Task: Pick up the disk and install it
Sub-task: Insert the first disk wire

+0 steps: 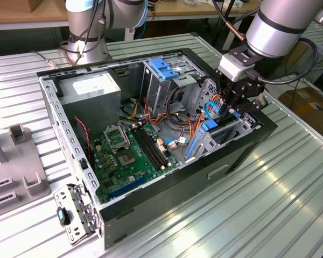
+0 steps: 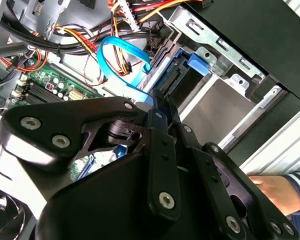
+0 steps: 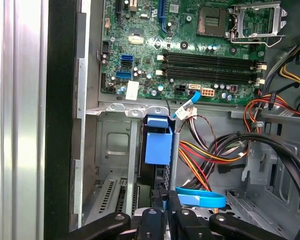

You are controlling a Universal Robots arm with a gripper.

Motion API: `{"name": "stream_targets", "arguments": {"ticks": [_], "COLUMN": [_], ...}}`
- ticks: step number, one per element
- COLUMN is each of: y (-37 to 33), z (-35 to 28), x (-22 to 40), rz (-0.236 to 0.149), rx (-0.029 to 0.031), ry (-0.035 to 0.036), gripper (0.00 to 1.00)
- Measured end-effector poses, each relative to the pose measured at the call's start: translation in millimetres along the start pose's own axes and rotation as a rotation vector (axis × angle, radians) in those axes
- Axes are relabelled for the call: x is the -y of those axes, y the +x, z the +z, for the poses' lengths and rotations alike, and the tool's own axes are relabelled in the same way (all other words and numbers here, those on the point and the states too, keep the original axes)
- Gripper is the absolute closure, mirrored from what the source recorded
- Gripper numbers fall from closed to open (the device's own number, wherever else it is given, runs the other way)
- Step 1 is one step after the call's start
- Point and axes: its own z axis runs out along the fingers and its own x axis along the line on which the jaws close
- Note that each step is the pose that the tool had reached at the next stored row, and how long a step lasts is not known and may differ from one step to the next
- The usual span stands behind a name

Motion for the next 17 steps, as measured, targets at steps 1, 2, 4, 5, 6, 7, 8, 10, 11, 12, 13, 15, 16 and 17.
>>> {"name": "stream_targets", "arguments": {"ticks": [1, 2, 4, 5, 6, 7, 8, 10, 11, 12, 13, 15, 16, 17], "y": [0.4, 0.8, 2.2, 2.4, 2.5, 2.5, 2.6, 2.6, 2.7, 2.7, 2.6, 2.6, 2.6, 2.5], "z": [0.0, 0.0, 0.1, 0.2, 0.2, 0.2, 0.2, 0.1, -0.1, -0.2, -0.6, -1.2, -1.4, -1.5], "x": [0.0, -0.1, -0.2, -0.3, -0.3, -0.3, -0.3, -0.3, -0.3, -0.3, -0.3, -0.2, -0.2, -0.2], "rz": [0.0, 0.0, 0.0, 0.0, 0.0, 0.0, 0.0, 0.0, 0.0, 0.0, 0.0, 0.0, 0.0, 0.0], "rx": [-0.0001, -0.0002, -0.0002, -0.0001, -0.0002, -0.0001, -0.0001, 0.0001, 0.0002, 0.0003, 0.0001, 0.0001, 0.0002, 0.0005], "ry": [0.0, 0.0, 0.0, 0.0, 0.0, -0.0001, 0.0, 0.0, -0.0001, 0.0, -0.0001, 0.0, 0.0, 0.0], "gripper": [0.84, 0.84, 0.84, 0.84, 0.84, 0.84, 0.84, 0.84, 0.84, 0.84, 0.84, 0.84, 0.84, 0.84]}}
